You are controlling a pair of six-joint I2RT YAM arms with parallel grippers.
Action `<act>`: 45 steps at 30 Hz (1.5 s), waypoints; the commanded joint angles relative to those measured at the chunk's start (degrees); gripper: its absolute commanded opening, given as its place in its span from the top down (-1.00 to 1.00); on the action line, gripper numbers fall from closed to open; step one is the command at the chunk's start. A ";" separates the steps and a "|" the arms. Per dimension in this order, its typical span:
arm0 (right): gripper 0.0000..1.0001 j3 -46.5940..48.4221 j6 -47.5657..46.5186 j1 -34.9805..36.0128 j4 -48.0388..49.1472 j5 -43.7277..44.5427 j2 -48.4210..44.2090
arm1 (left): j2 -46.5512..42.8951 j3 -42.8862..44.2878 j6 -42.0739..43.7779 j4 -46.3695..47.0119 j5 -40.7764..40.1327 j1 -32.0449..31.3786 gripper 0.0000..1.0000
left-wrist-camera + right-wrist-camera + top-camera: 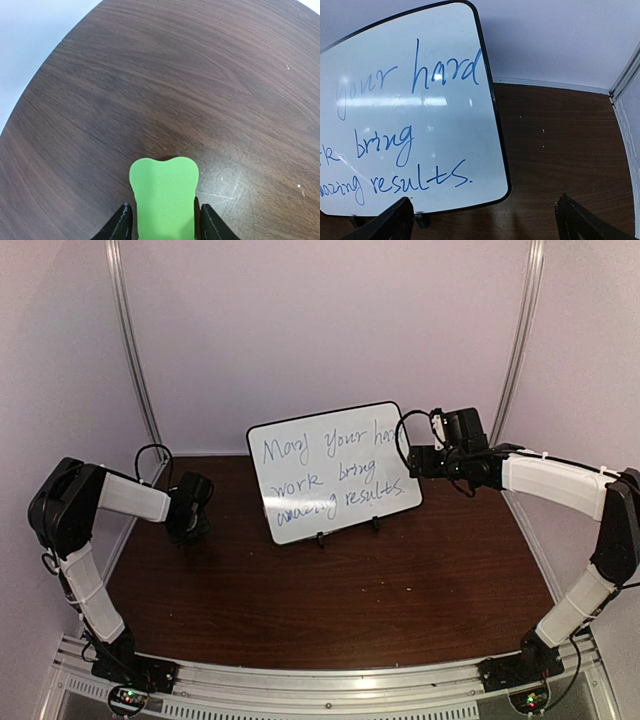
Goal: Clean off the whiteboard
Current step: Pick up the whiteboard eraser from the center of the board.
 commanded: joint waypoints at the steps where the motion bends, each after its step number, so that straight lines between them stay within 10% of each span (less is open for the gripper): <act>1: -1.00 -0.50 0.48 -0.36 0.22 0.72 0.11 | 0.71 0.62 -0.26 0.28 -0.66 0.48 0.05; 28: -1.00 2.15 0.05 -3.91 0.43 -0.41 0.42 | -3.43 -0.80 2.82 3.26 2.31 0.86 0.55; 45: -1.00 20.31 -11.70 -18.31 -1.37 -34.44 16.88 | -29.54 -4.88 16.30 12.92 16.21 -7.44 0.53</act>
